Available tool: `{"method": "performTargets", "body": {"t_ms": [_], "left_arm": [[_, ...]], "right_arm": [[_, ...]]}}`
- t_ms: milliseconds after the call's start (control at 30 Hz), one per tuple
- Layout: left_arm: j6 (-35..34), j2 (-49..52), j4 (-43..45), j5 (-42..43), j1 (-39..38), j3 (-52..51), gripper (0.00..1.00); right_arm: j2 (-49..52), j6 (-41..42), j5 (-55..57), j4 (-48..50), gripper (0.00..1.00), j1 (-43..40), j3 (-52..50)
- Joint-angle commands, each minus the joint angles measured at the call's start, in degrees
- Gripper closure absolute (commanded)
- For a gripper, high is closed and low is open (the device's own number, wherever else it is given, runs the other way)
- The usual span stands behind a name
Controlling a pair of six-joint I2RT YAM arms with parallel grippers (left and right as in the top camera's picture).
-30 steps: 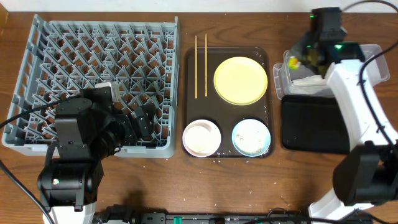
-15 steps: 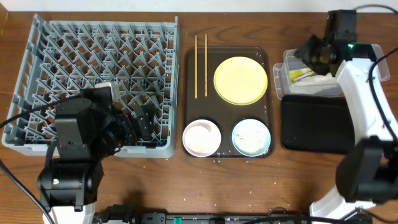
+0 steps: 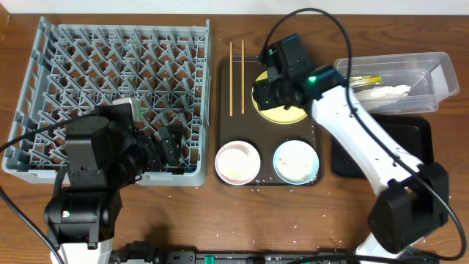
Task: Sort waste into correct bins and load items into the dishwasher
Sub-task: 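Grasp the white cup from the pink bowl with right gripper, lift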
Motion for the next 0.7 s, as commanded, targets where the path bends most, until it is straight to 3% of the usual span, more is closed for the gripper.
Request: {"method": "performTargets", "body": {"t_ms": [0, 167, 333, 500, 667], "left_arm": [[0.74, -0.11, -0.5, 0.81, -0.17, 1.09, 0.04], [0.74, -0.11, -0.5, 0.81, -0.17, 1.09, 0.04], [1.31, -0.11, -0.5, 0.76, -0.17, 1.09, 0.04], [5.62, -0.11, -0.48, 0.13, -0.17, 1.09, 0.04], [5.55, -0.11, 0.04, -1.2, -0.17, 1.09, 0.05]], "right_arm": [[1.36, 2.12, 5.05, -0.07, 0.51, 0.83, -0.59], [1.46, -13.81, -15.06, -5.31, 0.52, 3.04, -0.59], [1.49, -18.03, -15.52, -15.3, 0.52, 7.37, -0.66], [1.49, -13.7, -7.67, -17.07, 0.52, 11.65, -2.84], [1.49, -11.26, -6.99, -6.38, 0.56, 13.29, -11.06]]}}
